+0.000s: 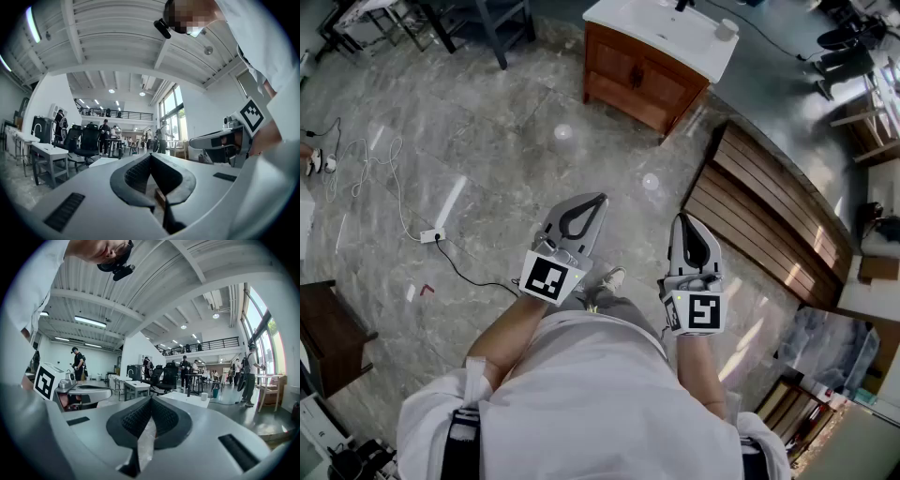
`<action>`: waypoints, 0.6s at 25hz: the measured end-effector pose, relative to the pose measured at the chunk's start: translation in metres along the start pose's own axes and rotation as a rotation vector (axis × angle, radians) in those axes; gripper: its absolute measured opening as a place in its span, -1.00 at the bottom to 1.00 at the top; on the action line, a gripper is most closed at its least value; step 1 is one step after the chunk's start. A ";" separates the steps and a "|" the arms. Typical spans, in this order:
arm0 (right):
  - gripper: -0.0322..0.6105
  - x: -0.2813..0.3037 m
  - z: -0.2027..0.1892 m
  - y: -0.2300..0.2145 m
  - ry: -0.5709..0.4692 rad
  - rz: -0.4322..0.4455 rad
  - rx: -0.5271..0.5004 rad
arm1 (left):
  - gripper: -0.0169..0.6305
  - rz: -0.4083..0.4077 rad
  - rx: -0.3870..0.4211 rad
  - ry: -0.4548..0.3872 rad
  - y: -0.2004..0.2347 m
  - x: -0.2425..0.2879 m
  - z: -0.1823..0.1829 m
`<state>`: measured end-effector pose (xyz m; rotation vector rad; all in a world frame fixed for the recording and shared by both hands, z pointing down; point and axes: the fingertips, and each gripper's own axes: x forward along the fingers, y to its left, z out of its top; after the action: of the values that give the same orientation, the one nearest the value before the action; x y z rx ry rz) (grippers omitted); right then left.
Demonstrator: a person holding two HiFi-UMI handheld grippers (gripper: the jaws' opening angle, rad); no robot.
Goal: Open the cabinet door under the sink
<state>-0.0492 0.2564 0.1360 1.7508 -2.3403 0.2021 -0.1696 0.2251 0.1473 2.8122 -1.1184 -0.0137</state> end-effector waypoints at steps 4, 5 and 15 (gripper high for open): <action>-0.80 0.002 -0.003 -0.011 -0.001 0.010 0.004 | -0.91 0.016 0.007 -0.004 -0.004 0.010 0.002; -0.80 0.002 -0.004 -0.014 -0.003 0.009 0.005 | -0.91 0.021 0.006 0.000 -0.004 0.011 0.001; -0.79 0.012 -0.005 -0.037 -0.036 0.048 -0.007 | -0.91 0.078 0.025 0.013 -0.007 0.023 -0.005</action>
<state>-0.0167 0.2356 0.1429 1.7101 -2.4074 0.1716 -0.1477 0.2150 0.1522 2.7836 -1.2328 0.0260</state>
